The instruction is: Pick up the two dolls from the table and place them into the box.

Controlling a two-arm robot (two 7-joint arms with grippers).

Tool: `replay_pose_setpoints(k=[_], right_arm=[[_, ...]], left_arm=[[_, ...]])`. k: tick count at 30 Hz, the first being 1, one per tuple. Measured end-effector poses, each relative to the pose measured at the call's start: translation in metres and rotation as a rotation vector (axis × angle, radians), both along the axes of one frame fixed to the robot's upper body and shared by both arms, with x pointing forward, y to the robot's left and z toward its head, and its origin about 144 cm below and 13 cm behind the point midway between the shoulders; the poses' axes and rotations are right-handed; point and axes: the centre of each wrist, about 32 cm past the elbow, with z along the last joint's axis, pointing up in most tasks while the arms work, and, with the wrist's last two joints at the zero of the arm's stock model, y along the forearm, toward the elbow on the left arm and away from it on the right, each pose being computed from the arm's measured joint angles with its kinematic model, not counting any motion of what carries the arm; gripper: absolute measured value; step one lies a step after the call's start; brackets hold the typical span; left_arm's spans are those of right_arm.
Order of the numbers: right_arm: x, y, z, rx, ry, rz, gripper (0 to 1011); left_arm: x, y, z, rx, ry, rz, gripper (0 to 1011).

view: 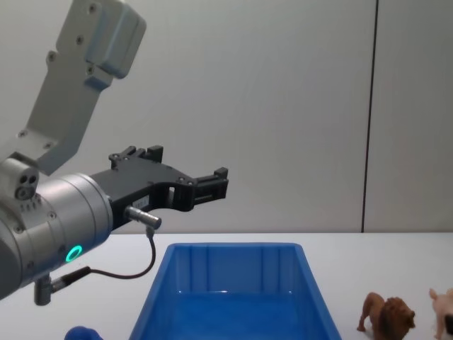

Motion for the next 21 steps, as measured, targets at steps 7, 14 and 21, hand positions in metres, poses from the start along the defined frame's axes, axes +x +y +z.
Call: replay_pose_setpoints(k=[7, 14, 21], right_arm=[[0.008, 0.003, -0.009, 0.017, 0.043, -0.003, 965], [0.015, 0.007, -0.016, 0.038, 0.076, -0.007, 795], [0.018, 0.01, -0.02, 0.051, 0.093, -0.011, 588]], left_arm=[[0.0, 0.0, 0.0, 0.0, 0.0, 0.0, 1001], [0.0, 0.0, 0.0, 0.0, 0.0, 0.0, 1001], [0.0, 0.0, 0.0, 0.0, 0.0, 0.0, 1001]])
